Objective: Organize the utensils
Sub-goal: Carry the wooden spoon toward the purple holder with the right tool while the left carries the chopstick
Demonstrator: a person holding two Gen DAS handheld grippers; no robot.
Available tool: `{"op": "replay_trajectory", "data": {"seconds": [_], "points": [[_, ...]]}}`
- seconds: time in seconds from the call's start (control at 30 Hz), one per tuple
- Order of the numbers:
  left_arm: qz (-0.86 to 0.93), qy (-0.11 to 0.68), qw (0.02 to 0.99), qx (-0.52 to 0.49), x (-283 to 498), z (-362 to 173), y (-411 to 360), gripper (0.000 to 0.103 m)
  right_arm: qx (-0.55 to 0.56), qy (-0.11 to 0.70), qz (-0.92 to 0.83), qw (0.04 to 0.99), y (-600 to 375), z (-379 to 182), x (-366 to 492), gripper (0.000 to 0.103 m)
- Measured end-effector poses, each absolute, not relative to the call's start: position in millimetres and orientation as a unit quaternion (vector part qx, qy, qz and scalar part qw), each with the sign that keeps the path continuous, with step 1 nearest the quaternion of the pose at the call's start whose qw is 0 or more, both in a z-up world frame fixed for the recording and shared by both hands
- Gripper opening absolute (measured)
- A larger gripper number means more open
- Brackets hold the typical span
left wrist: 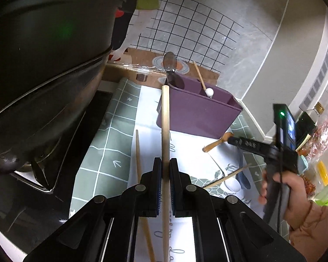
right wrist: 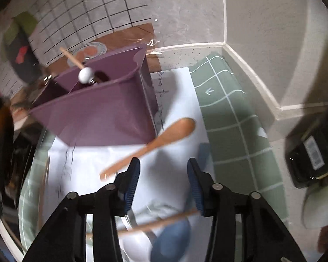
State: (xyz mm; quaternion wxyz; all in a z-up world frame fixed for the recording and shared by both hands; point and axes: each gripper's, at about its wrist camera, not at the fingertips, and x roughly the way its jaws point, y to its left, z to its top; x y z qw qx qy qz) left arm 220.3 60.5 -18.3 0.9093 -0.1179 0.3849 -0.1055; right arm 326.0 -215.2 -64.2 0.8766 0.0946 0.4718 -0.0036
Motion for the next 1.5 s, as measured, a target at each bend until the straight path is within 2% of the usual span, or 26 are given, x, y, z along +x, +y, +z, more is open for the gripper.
{"op": "replay_trajectory", "data": {"seconds": [0.1, 0.3, 0.47, 0.57, 0.63, 0.73, 0.83, 0.9, 1.07, 1.13, 1.4, 1.5], "points": [[-0.107, 0.391, 0.905, -0.126, 223, -21, 67, 0.007, 0.095, 0.483, -0.011, 0.87, -203, -72, 343, 0.045], [-0.109, 0.405, 0.899, -0.127, 230, -26, 73, 0.007, 0.004, 0.49, -0.03, 0.871, -180, -83, 355, 0.046], [-0.117, 0.408, 0.896, -0.131, 231, -27, 71, 0.007, -0.056, 0.515, 0.0, 0.856, -188, -86, 321, 0.045], [-0.116, 0.408, 0.896, -0.13, 233, -29, 68, 0.007, -0.111, 0.486, 0.028, 0.866, -201, -83, 291, 0.045], [-0.112, 0.412, 0.895, -0.13, 235, -31, 66, 0.007, -0.101, 0.472, 0.031, 0.875, -216, -72, 282, 0.047], [-0.108, 0.416, 0.894, -0.129, 238, -33, 64, 0.007, -0.005, 0.48, 0.03, 0.877, -228, -60, 294, 0.05], [-0.107, 0.417, 0.895, -0.117, 238, -33, 62, 0.007, 0.056, 0.473, 0.013, 0.879, -217, -58, 316, 0.058], [-0.107, 0.418, 0.895, -0.113, 238, -33, 63, 0.007, 0.04, 0.461, -0.003, 0.886, -195, -59, 324, 0.058], [-0.104, 0.428, 0.89, -0.122, 243, -37, 68, 0.007, -0.114, 0.461, -0.036, 0.88, -130, -80, 345, 0.059], [-0.103, 0.427, 0.89, -0.121, 243, -36, 69, 0.007, -0.139, 0.465, -0.037, 0.874, -126, -87, 343, 0.059], [-0.11, 0.426, 0.889, -0.123, 248, -37, 64, 0.007, -0.128, 0.489, -0.021, 0.862, -190, -79, 293, 0.058], [-0.116, 0.43, 0.887, -0.123, 249, -37, 62, 0.007, -0.057, 0.474, 0.004, 0.878, -219, -61, 292, 0.058]]}}
